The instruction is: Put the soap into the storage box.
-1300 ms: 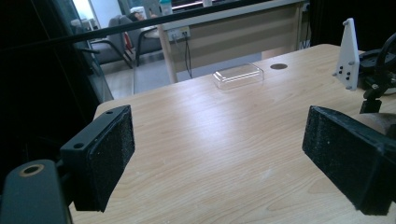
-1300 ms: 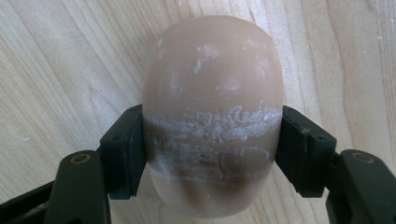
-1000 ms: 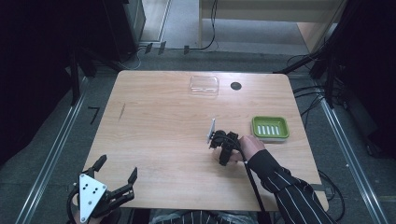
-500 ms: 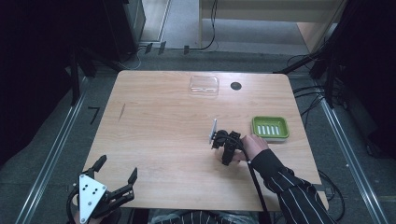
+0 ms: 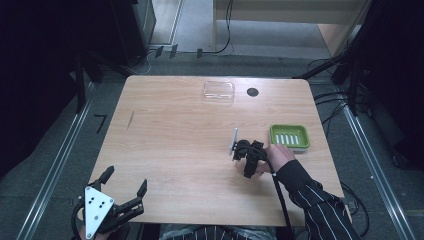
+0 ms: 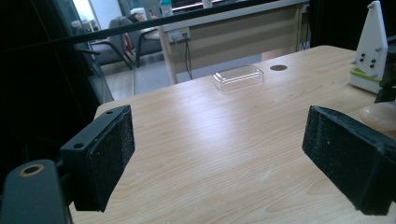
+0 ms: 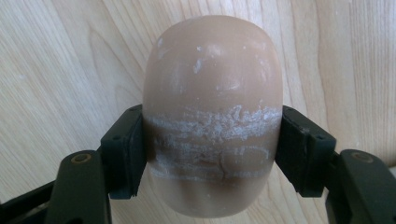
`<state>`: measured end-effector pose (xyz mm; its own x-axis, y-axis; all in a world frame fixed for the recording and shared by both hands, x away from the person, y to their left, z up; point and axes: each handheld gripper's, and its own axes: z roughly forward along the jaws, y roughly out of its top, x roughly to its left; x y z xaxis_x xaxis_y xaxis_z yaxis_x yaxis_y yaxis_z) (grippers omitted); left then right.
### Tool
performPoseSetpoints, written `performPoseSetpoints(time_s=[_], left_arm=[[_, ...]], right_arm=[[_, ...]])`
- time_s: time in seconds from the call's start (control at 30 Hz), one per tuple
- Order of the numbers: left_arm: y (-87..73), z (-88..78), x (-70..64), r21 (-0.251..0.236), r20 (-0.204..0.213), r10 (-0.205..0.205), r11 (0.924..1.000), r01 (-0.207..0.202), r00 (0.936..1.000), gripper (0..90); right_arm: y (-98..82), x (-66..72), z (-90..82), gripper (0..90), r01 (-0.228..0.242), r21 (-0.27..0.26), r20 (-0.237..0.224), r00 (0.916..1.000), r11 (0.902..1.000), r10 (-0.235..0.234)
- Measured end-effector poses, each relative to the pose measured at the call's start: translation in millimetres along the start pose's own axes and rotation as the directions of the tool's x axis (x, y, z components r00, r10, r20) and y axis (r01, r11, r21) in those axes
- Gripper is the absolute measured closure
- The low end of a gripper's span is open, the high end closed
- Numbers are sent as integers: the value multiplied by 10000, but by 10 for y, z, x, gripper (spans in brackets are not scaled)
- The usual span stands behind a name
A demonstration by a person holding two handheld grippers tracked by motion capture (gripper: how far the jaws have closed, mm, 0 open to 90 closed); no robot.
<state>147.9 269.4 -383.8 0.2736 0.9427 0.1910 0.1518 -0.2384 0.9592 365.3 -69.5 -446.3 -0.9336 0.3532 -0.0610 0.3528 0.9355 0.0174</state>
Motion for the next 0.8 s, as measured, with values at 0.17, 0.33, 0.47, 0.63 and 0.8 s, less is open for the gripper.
performPoseSetpoints(time_s=[0.17,0.33,0.47,0.63,0.8], left_arm=[[0,1,0,17,-15,10,10000,-10,10000,96],[-1,-1,1,-21,-28,-42,10000,42,10000,96],[0,0,0,-13,-23,-31,10000,31,10000,96],[0,0,0,1,-19,-21,10000,21,10000,96],[0,1,1,10,-22,-3,10000,3,10000,96]], right_arm=[[-69,-15,-18,334,-72,86,24,10000,9999,72],[-150,-35,-51,334,-33,188,91,10000,9998,32],[-211,-47,-65,334,-26,200,2,10000,9998,26],[-263,-57,-88,334,219,279,-52,9998,9994,-217],[-314,-73,-124,334,99,239,11,9999,9997,-100]])
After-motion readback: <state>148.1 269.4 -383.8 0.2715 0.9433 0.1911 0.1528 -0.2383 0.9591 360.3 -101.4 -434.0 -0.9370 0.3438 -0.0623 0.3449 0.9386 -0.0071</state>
